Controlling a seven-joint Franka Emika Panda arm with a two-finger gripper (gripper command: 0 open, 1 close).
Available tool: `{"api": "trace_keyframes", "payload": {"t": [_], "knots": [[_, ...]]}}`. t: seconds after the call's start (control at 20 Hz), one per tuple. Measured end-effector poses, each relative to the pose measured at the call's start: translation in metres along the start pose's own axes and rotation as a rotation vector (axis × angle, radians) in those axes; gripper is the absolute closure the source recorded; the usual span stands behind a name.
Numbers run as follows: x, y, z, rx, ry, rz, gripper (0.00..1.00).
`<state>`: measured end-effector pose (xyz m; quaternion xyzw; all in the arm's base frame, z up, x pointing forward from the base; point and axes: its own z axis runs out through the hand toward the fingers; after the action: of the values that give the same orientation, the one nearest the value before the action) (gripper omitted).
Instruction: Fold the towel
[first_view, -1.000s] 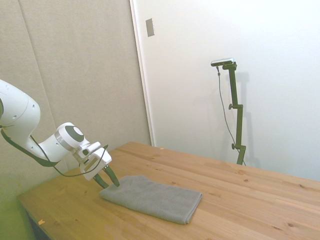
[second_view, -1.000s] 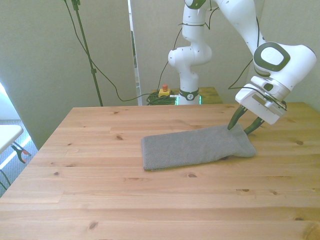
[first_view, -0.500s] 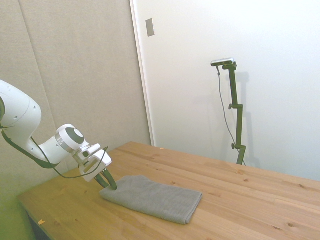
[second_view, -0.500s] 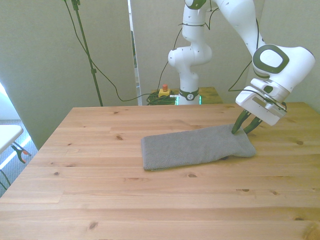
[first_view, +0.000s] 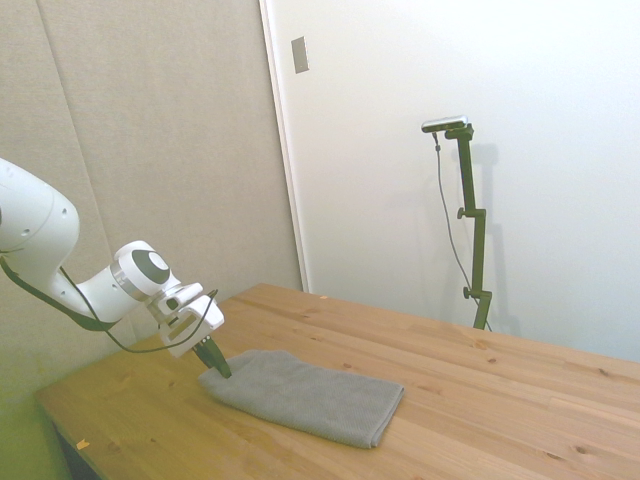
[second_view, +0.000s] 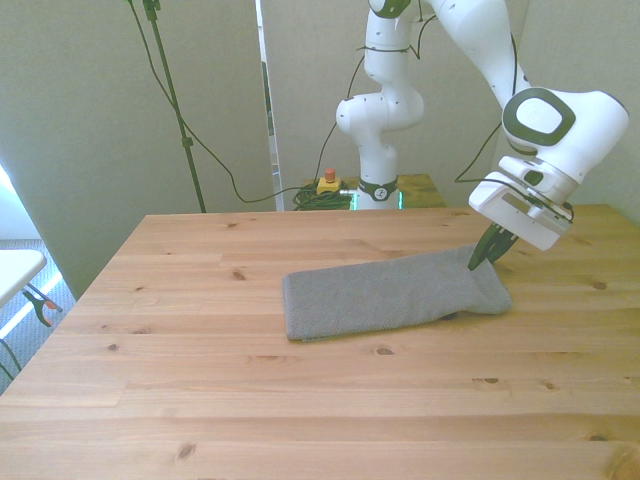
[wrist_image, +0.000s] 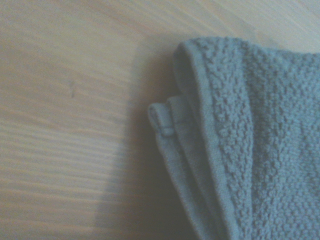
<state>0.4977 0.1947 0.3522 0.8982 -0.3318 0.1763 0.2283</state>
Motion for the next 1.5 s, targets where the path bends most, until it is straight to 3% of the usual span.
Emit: {"api": "trace_keyframes", "payload": {"t": [0.25,0.45,1.0,1.25,1.3,1.5], "knots": [[0.054,0.066,-0.051,0.09,-0.013,0.087,1.0],[0.108,0.127,-0.056,0.151,-0.055,0.161,1.0],[0.239,0.262,-0.012,0.202,-0.126,0.35,1.0],[0.262,0.295,0.057,0.214,-0.202,0.415,1.0],[0.264,0.293,0.073,0.22,-0.216,0.42,0.0],[0.271,0.273,0.115,0.312,-0.293,0.396,0.0]]}}
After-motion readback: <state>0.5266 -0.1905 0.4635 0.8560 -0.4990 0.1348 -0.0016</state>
